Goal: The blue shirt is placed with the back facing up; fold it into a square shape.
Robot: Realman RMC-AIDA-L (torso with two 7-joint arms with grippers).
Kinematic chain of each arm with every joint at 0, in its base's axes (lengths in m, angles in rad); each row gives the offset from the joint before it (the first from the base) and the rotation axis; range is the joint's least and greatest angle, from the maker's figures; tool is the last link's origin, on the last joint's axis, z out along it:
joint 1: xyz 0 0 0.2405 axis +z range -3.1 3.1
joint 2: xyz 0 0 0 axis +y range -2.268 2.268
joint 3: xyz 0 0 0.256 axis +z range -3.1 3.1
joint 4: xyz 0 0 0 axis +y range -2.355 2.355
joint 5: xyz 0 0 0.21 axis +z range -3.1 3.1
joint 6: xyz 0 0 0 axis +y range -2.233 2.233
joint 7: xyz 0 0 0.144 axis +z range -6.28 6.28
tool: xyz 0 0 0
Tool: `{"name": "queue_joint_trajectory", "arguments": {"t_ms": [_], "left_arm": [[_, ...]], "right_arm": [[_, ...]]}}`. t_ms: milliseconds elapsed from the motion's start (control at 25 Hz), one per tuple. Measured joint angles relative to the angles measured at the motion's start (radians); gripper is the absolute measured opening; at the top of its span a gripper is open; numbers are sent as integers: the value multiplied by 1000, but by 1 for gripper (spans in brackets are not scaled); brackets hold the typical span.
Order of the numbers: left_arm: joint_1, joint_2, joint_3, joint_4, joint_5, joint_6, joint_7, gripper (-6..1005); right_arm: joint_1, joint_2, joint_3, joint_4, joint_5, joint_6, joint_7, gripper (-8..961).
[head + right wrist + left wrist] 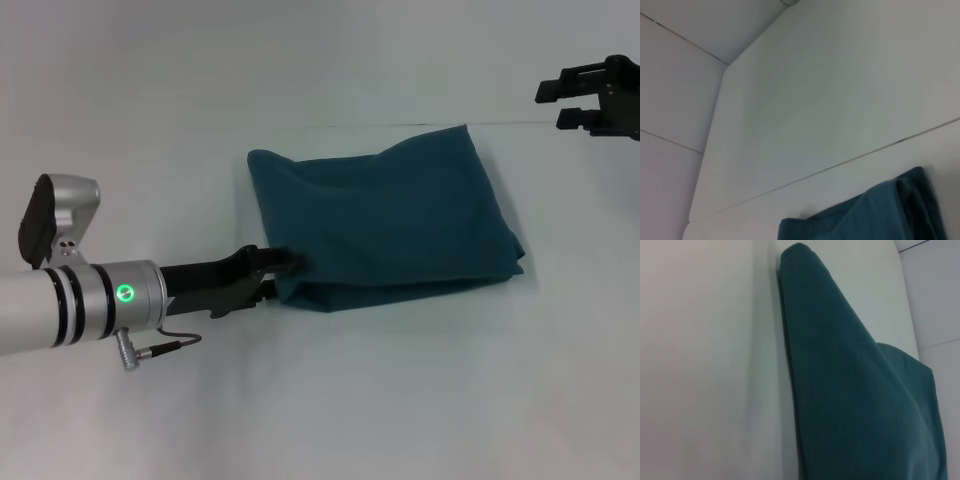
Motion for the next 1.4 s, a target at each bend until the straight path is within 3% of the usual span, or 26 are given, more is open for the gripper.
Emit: {"name": "queue_joint_trajectory", "arguments": {"t_ms": [440, 880, 1040, 1400], "left_arm": [[2, 0, 3, -20, 0, 2, 1, 412], [18, 0, -4, -13, -28, 22, 35, 25], [27, 0, -15, -7, -28, 48, 51, 33], [137, 11, -81, 80, -26, 169, 61, 50]], "right_arm": [[-1, 0, 11, 1, 0, 0, 0, 557], [-2, 0, 12, 1, 0, 0, 0, 557], [-4, 0, 12, 1, 0, 0, 0, 557], [-8, 0, 12, 10, 0, 9, 0, 555]]}}
